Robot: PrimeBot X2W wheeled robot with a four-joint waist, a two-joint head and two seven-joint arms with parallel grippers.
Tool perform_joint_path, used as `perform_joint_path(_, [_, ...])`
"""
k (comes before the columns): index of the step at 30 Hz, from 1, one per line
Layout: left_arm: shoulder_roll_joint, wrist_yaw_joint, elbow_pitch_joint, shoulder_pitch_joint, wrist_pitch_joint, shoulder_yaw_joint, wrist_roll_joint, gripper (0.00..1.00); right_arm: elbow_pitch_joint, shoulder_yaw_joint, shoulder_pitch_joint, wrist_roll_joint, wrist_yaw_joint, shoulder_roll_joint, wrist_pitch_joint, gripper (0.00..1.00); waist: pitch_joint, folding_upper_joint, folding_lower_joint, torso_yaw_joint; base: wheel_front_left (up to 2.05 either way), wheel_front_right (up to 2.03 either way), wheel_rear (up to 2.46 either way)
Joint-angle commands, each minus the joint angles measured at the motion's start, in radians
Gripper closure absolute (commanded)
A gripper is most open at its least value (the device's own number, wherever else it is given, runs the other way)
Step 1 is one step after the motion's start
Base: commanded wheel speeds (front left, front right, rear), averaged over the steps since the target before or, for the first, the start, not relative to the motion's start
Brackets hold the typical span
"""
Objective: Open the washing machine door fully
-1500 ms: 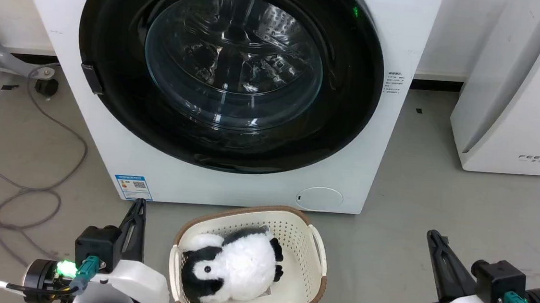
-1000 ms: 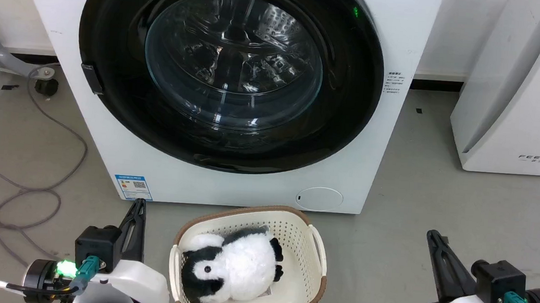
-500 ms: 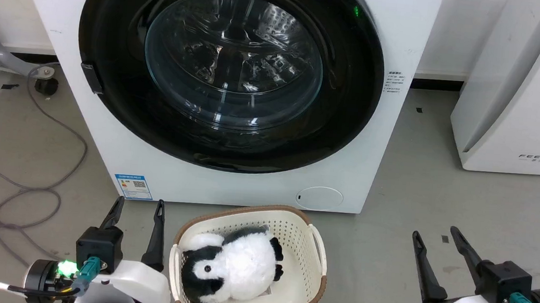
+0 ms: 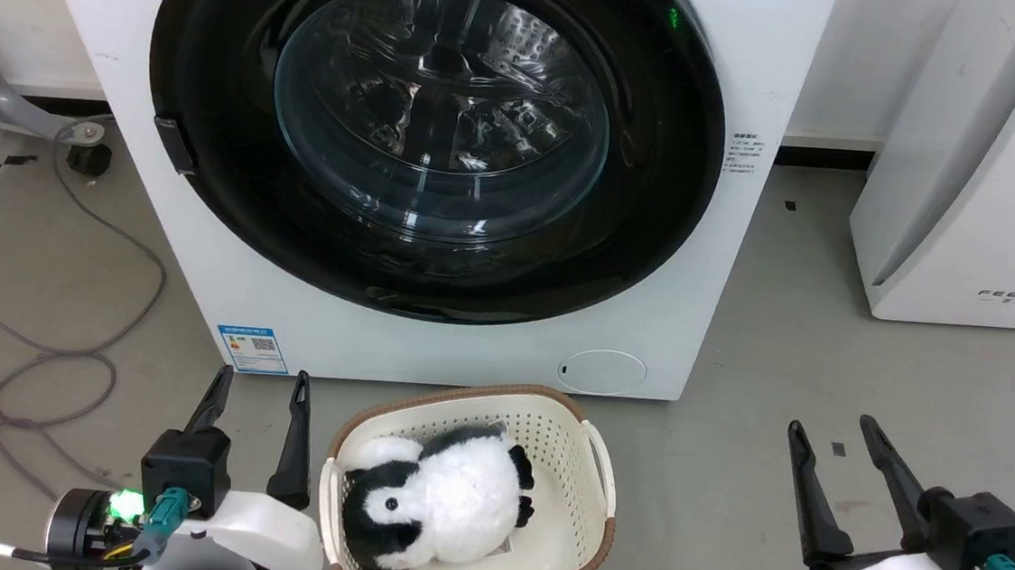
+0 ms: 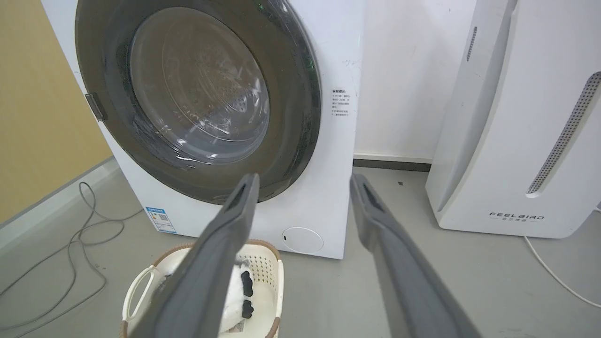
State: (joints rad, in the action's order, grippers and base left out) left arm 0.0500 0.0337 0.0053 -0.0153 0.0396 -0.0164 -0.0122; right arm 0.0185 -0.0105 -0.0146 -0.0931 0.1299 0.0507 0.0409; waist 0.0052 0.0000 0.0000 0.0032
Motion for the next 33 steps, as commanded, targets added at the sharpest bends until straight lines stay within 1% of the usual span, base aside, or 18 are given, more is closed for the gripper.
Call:
perform_joint_path(1, [0.0,0.007,-0.003,-0.005,0.012,-0.002,-0.009,0.0,0.011,0.001,0.004,-0.017,0.0,0.0,0.01,0.0,0.0,0.0,0.0,0.001,0.0,0.0,0.0])
perform_joint_path(8, [0.0,0.017,-0.004,-0.006,0.026,-0.006,-0.013,0.0,0.019,0.001,0.005,-0.045,0.0,0.0,0.025,0.0,0.001,0.0,0.0,0.003,0.0,0.0,0.0])
perform_joint_path(9, [0.0,0.019,-0.004,-0.006,0.028,-0.006,-0.014,0.0,0.02,0.001,0.005,-0.048,0.0,0.0,0.027,0.07,0.001,0.0,0.0,0.004,0.0,0.0,0.0])
perform_joint_path(10, [0.0,0.02,-0.004,-0.006,0.031,-0.007,-0.015,0.0,0.021,0.001,0.005,-0.053,0.0,0.0,0.029,0.75,0.002,0.0,0.0,0.004,0.0,0.0,0.0])
perform_joint_path(11, [0.0,0.022,-0.004,-0.006,0.033,-0.008,-0.016,0.0,0.021,0.001,0.005,-0.064,0.0,0.0,0.031,1.0,0.002,0.0,0.0,0.004,0.0,0.0,0.0])
perform_joint_path(13, [0.0,0.024,-0.004,-0.006,0.037,-0.009,-0.018,0.0,0.02,0.001,0.006,-0.103,0.0,0.0,0.035,1.0,0.003,0.0,0.0,0.004,0.0,0.0,0.0])
perform_joint_path(17, [0.0,0.029,-0.004,-0.007,0.045,-0.011,-0.02,0.0,0.011,-0.004,0.008,-0.23,0.0,0.0,0.044,1.0,0.004,0.0,0.0,0.005,0.0,0.0,0.0])
perform_joint_path(28, [0.0,0.04,-0.005,-0.011,0.068,-0.014,-0.025,0.0,-0.017,0.004,0.031,-0.64,0.0,0.0,0.066,1.0,0.011,0.0,0.0,0.01,0.0,0.0,0.0])
perform_joint_path(33, [0.0,0.043,-0.008,-0.017,0.079,-0.015,-0.025,0.0,-0.037,-0.021,0.06,-0.792,0.0,0.0,0.037,1.0,0.021,0.0,0.0,0.014,0.0,0.0,0.0])
